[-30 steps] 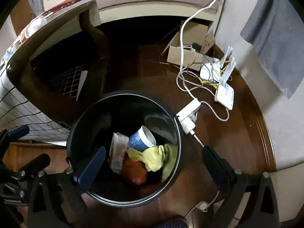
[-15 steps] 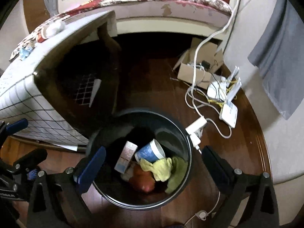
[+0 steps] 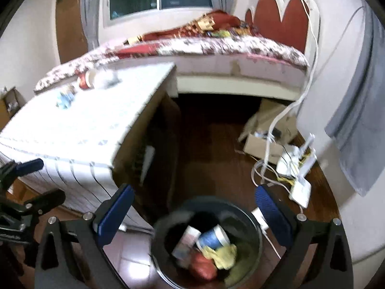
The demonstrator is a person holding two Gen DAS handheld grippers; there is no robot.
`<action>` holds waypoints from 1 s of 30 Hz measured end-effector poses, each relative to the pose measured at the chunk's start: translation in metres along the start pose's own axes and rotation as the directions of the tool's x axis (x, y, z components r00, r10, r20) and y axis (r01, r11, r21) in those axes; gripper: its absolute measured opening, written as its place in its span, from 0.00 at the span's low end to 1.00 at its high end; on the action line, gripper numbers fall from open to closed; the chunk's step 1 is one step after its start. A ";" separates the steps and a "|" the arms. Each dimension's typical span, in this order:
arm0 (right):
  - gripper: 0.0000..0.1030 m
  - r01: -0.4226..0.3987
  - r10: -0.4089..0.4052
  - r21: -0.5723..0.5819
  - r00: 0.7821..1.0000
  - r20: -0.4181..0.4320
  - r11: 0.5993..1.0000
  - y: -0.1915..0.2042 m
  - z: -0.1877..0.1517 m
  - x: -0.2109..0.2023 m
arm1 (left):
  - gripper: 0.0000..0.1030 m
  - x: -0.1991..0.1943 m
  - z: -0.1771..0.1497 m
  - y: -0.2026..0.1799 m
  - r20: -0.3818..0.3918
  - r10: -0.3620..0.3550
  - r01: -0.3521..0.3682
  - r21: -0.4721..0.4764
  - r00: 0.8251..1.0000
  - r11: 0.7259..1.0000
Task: Collect trash
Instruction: 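Move both tools back from the bin to the table, then grasp the blue face mask with the left tool while the right tool grasps the clear plastic bag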
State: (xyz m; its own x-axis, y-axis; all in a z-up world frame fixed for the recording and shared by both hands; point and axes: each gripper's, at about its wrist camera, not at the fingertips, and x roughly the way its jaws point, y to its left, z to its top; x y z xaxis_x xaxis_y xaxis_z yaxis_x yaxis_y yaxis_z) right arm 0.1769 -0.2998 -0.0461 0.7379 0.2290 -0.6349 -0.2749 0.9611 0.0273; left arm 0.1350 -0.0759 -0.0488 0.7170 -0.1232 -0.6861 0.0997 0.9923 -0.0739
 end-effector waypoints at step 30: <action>0.98 -0.226 0.218 -0.116 0.973 -0.079 0.967 0.187 0.188 0.172 | 0.63 0.094 0.114 0.237 -0.074 0.164 -0.175 -0.194 0.984 0.965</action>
State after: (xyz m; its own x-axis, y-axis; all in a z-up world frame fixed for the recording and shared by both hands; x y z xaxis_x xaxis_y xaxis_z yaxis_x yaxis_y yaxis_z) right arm 0.3689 -0.0518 -0.0050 0.6094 0.4197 -0.6726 -0.5039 0.8600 0.0801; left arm 0.3043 0.1456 -0.0481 0.6709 0.0425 -0.7403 -0.1634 0.9823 -0.0917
